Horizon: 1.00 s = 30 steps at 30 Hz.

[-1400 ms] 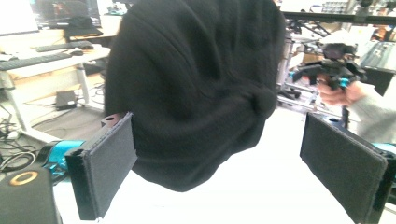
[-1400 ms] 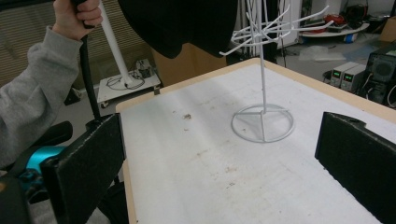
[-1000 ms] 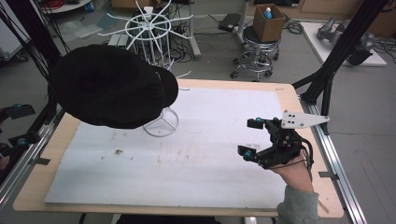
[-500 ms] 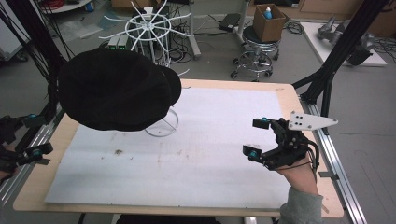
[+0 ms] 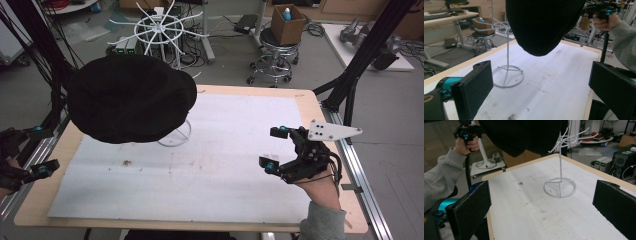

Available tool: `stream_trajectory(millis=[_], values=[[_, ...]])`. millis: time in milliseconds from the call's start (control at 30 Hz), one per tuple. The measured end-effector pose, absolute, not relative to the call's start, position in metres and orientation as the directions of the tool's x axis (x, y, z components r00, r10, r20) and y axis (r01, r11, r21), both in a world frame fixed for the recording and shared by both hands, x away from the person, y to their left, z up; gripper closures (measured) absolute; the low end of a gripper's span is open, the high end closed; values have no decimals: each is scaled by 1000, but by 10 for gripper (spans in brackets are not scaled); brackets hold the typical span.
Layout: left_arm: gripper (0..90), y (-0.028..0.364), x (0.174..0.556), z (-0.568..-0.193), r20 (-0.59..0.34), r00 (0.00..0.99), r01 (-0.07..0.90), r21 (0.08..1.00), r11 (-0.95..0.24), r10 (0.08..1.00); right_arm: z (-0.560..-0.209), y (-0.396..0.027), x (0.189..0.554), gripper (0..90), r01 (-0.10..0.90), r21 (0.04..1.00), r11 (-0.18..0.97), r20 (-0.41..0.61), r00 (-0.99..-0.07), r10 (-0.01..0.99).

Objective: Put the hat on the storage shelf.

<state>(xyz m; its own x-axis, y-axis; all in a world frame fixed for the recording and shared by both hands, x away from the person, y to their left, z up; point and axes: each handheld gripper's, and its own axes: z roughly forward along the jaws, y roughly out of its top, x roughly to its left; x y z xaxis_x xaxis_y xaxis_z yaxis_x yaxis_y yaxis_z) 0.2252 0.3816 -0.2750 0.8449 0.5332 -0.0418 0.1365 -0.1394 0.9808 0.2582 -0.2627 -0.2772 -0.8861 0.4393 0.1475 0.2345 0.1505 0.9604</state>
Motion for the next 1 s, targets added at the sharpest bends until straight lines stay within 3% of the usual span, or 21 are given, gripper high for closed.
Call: stream_trajectory(millis=[1000], values=[[58, 376, 227, -276, -58, 835, 157, 978, -136, 547, -277, -265, 257, 7, 221, 966, 135, 138, -881, 452]])
